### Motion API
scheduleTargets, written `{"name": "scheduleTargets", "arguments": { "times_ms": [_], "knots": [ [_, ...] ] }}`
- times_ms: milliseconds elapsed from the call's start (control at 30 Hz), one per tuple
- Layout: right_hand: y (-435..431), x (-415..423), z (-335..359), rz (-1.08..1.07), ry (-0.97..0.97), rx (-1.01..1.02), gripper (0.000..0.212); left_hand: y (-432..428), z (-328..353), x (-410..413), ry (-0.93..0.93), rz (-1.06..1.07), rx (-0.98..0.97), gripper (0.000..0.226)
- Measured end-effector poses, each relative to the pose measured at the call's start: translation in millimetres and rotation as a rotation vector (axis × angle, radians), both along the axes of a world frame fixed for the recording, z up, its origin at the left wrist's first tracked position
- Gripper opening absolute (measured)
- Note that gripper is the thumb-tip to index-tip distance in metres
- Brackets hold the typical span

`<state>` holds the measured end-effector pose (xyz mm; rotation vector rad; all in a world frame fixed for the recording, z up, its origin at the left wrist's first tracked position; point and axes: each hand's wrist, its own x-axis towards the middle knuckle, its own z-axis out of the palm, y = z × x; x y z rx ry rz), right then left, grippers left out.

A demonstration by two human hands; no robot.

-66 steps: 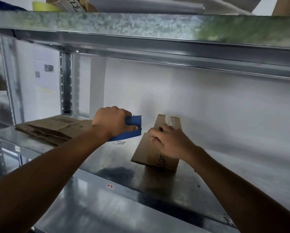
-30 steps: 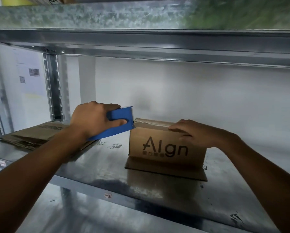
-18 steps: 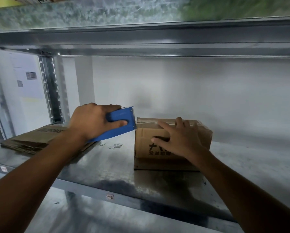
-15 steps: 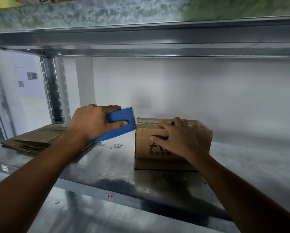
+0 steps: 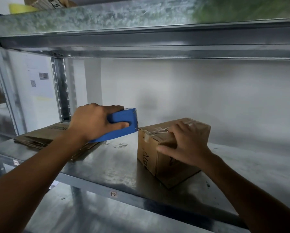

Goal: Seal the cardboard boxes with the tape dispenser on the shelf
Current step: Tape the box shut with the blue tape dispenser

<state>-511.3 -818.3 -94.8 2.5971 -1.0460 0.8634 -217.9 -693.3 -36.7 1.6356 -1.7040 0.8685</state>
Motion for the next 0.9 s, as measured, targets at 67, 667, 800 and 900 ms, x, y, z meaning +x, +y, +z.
{"name": "scheduleTargets", "arguments": {
  "times_ms": [67, 667, 800, 900],
  "knots": [
    [10, 8, -3, -0.105, 0.037, -0.019, 0.093, -1, 0, -5, -0.013, -0.022, -0.009, 0.080],
    [-13, -67, 27, 0.309, 0.018, 0.592, 0.088, -35, 18, -45, -0.074, -0.410, -0.038, 0.076],
    [-23, -85, 25, 0.374, 0.019, 0.656, 0.076, -65, 23, -70, -0.122, -0.492, 0.046, 0.077],
    [-26, -94, 25, 0.401, -0.122, 0.735, 0.060, -82, 19, -83, -0.133, -0.565, 0.107, 0.073]
  ]
}}
